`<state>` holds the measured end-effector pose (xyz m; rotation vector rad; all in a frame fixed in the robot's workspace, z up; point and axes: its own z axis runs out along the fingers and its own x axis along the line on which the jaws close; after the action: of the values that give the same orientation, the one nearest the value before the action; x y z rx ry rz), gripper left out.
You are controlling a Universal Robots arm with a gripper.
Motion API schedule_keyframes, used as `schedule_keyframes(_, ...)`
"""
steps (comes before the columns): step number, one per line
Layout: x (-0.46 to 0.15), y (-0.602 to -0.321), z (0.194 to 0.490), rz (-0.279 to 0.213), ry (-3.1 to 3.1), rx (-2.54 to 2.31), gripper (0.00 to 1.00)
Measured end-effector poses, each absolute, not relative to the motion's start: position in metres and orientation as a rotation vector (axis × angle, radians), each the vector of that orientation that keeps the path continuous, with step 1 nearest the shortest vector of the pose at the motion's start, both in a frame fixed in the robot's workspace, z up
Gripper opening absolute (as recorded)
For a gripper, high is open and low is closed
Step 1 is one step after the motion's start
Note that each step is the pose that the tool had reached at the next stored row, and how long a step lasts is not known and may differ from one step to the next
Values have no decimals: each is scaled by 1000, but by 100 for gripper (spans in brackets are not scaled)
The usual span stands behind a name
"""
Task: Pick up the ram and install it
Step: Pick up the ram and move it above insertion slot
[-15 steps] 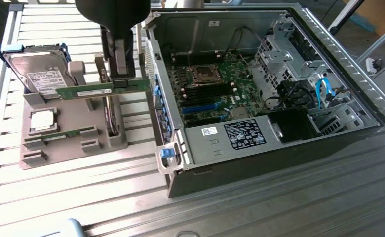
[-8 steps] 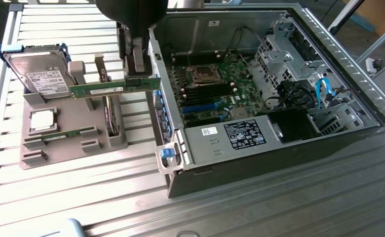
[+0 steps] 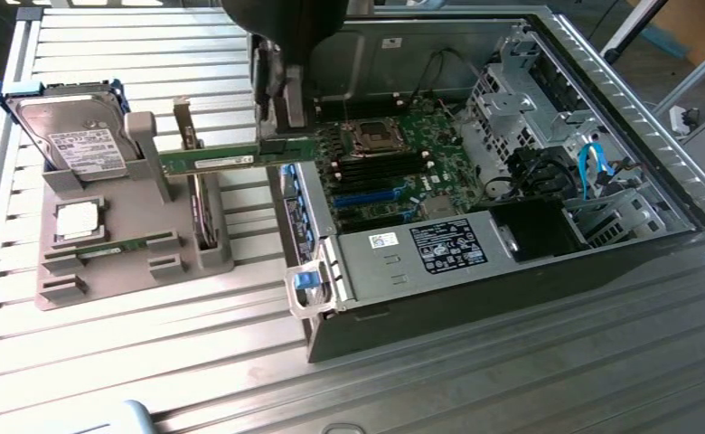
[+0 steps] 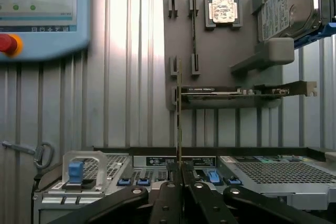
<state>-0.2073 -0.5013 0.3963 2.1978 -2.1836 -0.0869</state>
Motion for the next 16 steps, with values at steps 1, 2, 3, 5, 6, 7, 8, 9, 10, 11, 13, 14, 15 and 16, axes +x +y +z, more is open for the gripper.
schedule_keyframes(1,-205,-501,396,-87,-2184,2198,12)
schedule_keyframes(2,-202,-501,397,-88,-2183,2197,12)
schedule_keyframes(3,-198,-502,397,-88,-2183,2197,12)
schedule_keyframes(5,-189,-502,397,-89,-2183,2197,12)
schedule_keyframes(6,-185,-502,397,-90,-2182,2196,12)
schedule_keyframes(7,-181,-502,397,-90,-2182,2196,12)
schedule_keyframes(8,-177,-502,397,-91,-2182,2196,12)
schedule_keyframes(9,-173,-502,397,-91,-2182,2196,12)
schedule_keyframes(10,-170,-502,398,-91,-2182,2196,12)
schedule_keyframes(11,-166,-502,398,-92,-2182,2195,12)
schedule_keyframes(13,-160,-503,398,-92,-2181,2195,12)
schedule_keyframes(14,-157,-503,398,-92,-2181,2195,12)
schedule_keyframes(15,-153,-503,398,-92,-2181,2195,12)
schedule_keyframes(16,-151,-503,398,-92,-2181,2195,12)
